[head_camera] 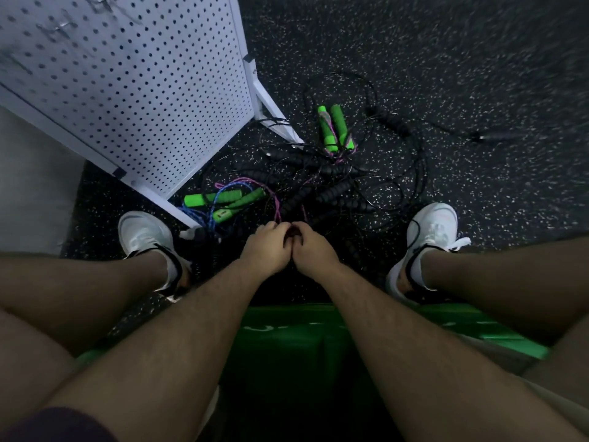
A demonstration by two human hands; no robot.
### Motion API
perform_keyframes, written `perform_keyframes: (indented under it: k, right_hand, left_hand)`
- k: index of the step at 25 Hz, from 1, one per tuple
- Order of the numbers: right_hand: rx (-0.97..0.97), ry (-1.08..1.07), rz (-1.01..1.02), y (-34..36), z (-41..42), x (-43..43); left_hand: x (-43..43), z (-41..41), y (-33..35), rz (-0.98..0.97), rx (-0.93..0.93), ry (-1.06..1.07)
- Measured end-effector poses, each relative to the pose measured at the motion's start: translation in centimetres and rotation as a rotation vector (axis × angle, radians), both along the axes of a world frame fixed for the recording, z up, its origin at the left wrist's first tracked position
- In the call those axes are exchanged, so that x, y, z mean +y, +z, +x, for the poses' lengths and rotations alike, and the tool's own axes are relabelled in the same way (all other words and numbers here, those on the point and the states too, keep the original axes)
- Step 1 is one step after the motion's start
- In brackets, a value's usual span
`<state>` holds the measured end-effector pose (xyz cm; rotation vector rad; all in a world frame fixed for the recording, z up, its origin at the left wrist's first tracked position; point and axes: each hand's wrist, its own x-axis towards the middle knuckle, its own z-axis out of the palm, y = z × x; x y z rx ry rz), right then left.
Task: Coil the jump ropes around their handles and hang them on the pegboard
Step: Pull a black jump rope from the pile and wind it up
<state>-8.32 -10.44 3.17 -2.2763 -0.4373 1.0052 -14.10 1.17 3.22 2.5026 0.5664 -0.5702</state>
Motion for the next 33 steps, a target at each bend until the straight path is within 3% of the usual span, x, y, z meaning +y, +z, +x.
perform_keyframes:
  k: [9, 12, 15, 23, 28, 33]
  right_hand:
    - [-0.057, 0.010, -0.072, -3.4, 5.8, -1.4]
    - [-0.035, 0.033, -0.069, -5.3, 6.7, 0.6]
    - [0.006, 0.041, -0.066, -6.6, 6.9, 2.2]
    - [0.051, 0.042, -0.078, -7.2, 6.2, 3.4]
    - [0.024, -0.018, -0.050, -6.2, 5.7, 2.6]
    - [0.038, -0.049, 0.008, -4.2, 5.8, 2.1]
  left_hand:
    - [-1.2, 6.1, -5.2, -0.016, 0.018, 0.065]
    - [-0.5, 6.7, -6.5, 0.048, 0.000, 0.199]
    - [0.6, 7.0, -7.5, 0.046, 0.109, 0.324]
    - [1.9, 7.0, -8.2, 0.000, 0.199, 0.311]
    - [1.4, 5.9, -6.9, -0.167, 0.021, 0.489]
    - [1.4, 3.9, -3.9, -0.274, -0.179, 0.461]
